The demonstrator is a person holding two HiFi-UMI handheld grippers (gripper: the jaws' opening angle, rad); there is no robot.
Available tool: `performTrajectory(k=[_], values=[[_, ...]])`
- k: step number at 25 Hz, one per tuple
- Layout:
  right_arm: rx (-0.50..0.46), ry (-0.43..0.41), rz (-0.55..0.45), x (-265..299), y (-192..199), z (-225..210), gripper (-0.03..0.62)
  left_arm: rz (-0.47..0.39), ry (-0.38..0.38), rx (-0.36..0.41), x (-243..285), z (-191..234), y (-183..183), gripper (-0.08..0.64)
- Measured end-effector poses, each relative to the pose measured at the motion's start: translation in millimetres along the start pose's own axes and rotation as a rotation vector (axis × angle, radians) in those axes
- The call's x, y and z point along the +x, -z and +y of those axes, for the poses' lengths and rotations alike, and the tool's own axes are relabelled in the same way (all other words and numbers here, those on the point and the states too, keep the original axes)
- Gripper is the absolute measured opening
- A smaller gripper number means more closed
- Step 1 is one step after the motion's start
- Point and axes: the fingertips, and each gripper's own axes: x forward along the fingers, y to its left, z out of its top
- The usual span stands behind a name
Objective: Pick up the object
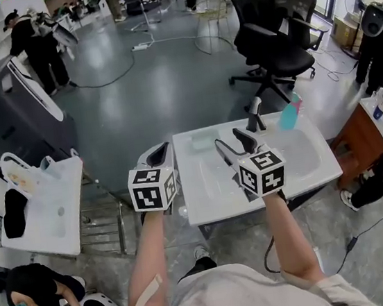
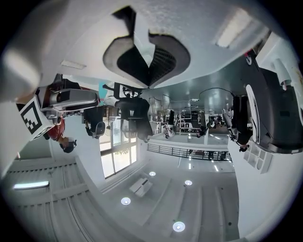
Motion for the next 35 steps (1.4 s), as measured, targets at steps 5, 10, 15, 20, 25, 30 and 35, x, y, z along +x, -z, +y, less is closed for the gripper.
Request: performTrajectory(k=[5,10,15,20,25,30,35], values=[[0.001,0.009,0.012,49,-10,-5,0.229,0.007,0.016,-0.01,32,38,-8,0.0],[-0.002,0.016,0.02,89,-18,-6,0.229,0.006,0.024,-0.008,57,72,-16,0.002],[-0.006,0.016,0.025,113,-21,-5,0.229,0.004,0.025,-0.015,71,94,-18,0.002],[-0.004,0.011,0.029,125,-20,-7,0.229,0.002,0.023,-0.015,78,102,-18,0.001],[-0.007,-0.002,0.029,132,-19,-11,0.229,0.001,0.011,-0.016,86,105,-20,0.002],[-0.013,-0.034,0.031,132,-15,-27,0.229,0.012,-0.012,-0.011,98,92,-19,0.002],[-0.014,-0.082,0.043,130,-12,-52,0.229,0.01,-0.052,-0.019,113,72,-25,0.0]])
